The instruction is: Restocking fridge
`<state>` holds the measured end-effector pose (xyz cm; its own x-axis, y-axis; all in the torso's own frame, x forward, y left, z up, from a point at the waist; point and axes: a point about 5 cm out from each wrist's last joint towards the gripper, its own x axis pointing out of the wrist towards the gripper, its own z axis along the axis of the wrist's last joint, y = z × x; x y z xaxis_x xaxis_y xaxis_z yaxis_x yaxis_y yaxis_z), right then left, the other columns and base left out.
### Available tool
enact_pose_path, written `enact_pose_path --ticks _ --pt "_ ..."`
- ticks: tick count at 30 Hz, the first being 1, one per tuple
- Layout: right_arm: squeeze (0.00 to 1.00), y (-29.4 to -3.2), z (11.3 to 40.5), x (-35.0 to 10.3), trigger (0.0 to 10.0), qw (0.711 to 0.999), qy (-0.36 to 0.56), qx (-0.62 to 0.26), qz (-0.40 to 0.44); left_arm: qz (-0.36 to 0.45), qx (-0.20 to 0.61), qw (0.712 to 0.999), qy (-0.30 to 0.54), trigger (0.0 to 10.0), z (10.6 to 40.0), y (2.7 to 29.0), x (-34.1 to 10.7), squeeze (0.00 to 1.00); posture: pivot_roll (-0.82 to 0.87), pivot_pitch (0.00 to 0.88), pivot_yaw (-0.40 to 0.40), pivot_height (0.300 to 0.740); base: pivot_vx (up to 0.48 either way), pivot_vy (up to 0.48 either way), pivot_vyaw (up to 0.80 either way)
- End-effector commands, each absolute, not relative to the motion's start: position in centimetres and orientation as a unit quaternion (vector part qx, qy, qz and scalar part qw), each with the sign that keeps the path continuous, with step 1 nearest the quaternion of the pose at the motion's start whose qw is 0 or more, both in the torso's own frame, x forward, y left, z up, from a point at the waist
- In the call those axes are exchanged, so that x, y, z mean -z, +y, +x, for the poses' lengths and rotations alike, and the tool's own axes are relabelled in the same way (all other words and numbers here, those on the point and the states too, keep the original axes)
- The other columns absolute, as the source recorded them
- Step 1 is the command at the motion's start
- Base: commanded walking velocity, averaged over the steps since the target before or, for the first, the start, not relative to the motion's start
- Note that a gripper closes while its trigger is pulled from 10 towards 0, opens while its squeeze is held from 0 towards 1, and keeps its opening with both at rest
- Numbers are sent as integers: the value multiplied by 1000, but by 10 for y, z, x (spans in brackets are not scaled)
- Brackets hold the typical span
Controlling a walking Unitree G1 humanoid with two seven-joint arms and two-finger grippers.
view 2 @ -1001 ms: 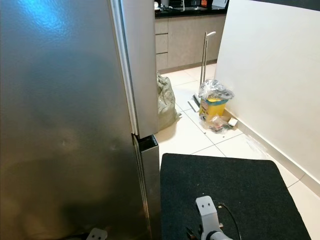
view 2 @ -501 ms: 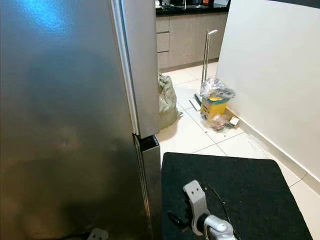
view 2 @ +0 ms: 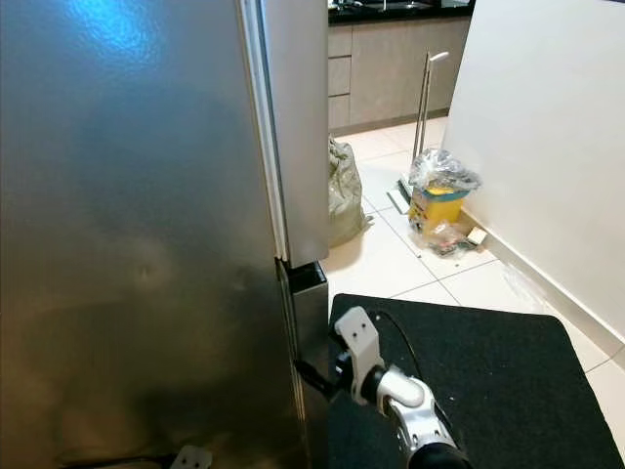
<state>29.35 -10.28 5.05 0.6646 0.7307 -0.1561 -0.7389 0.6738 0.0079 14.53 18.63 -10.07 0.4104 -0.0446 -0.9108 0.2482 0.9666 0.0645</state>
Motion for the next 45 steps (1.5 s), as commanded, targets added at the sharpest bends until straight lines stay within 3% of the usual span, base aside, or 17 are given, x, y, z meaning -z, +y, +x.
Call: enact_pose_path --ticks 1,9,18,23,31,45 --pt "0 -97 294 -55 10000 909 67 -410 -24 98 94 835 533 10000 147 183 100 0 -92 17 28 740 0 0 0" --pt "0 -78 297 -70 10000 911 62 -406 -18 95 94 835 534 10000 146 182 101 0 -87 16 21 740 0 0 0" --pt "0 -64 308 -102 10000 936 35 -351 2 96 93 834 535 10000 145 184 101 0 -85 12 17 740 0 0 0" --pt "0 -63 311 -115 10000 944 19 -329 1 97 94 835 533 10000 147 183 100 0 -86 10 18 740 0 0 0" --pt "0 -67 320 -137 10000 958 -16 -279 -69 99 98 835 532 10000 147 181 100 0 -88 8 16 740 0 0 0" --pt "0 -80 326 -143 10000 972 -21 -216 -84 96 100 835 533 10000 147 180 101 0 -91 15 18 740 0 0 0"
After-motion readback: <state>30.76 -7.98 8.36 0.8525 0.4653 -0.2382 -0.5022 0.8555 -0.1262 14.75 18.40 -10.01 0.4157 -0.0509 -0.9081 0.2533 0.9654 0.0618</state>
